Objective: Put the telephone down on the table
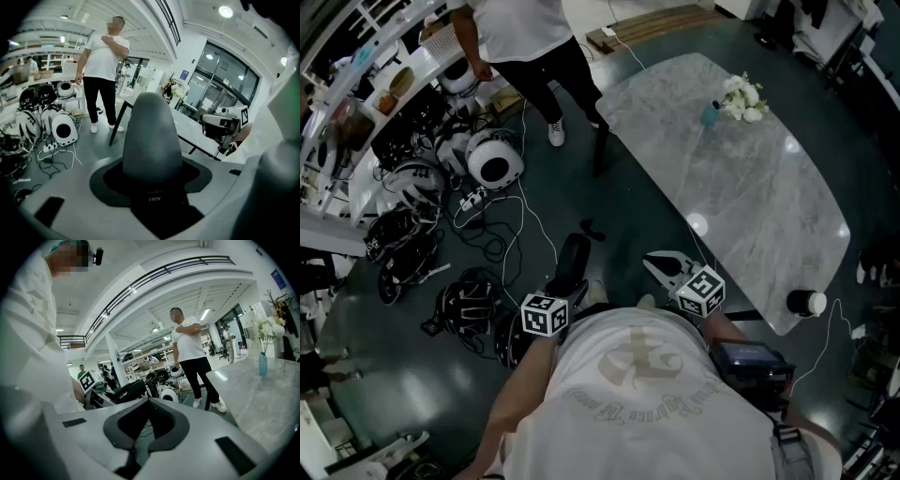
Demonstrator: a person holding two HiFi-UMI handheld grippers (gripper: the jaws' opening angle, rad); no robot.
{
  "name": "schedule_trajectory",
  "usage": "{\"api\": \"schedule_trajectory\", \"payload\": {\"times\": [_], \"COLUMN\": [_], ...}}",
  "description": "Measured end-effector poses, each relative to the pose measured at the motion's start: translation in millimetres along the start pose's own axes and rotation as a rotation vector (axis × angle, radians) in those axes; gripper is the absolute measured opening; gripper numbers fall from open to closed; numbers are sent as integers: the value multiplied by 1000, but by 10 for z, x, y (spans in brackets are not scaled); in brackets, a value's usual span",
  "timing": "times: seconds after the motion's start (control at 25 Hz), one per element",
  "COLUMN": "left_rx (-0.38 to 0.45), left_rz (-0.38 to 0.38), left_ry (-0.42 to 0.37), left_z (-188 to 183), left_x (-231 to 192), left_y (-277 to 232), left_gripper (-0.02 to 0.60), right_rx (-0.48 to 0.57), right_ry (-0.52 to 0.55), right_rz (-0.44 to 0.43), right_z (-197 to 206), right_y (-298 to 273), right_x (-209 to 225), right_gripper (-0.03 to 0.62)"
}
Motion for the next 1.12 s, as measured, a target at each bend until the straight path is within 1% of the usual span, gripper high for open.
{"api": "schedule_trajectory", "payload": {"times": [0.12, 0.2, 0.44, 0.88, 1.12], "left_rx": [-6, -7, -17, -48, -49], "left_rz": [7, 16, 42, 103, 134], "left_ry": [-16, -29, -54, -108, -105], "left_z": [-35, -72, -218, -390, -445], "left_x": [-45, -81, -232, -562, -675], "left_y": [39, 48, 9, 6, -10], "left_gripper": [273, 273, 274, 273, 273], "right_rx": [39, 52, 41, 10, -23], "right_ry": [-36, -48, -22, -38, -72], "right_rz": [-5, 7, 58, 159, 211], "right_z": [-66, -99, -194, -209, -137], "right_y": [-40, -77, -213, -480, -545], "right_x": [-51, -51, 22, -17, -1], "right_gripper": [15, 15, 15, 15, 15]}}
Point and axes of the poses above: the fingertips, and each gripper's own axes: y backward along the fingers, x to its right, z out of its underside, the point moved 3 cm from there along y, backward along the fingers, and after that the axes turned 9 degrees about z, right-handed, at the moved point
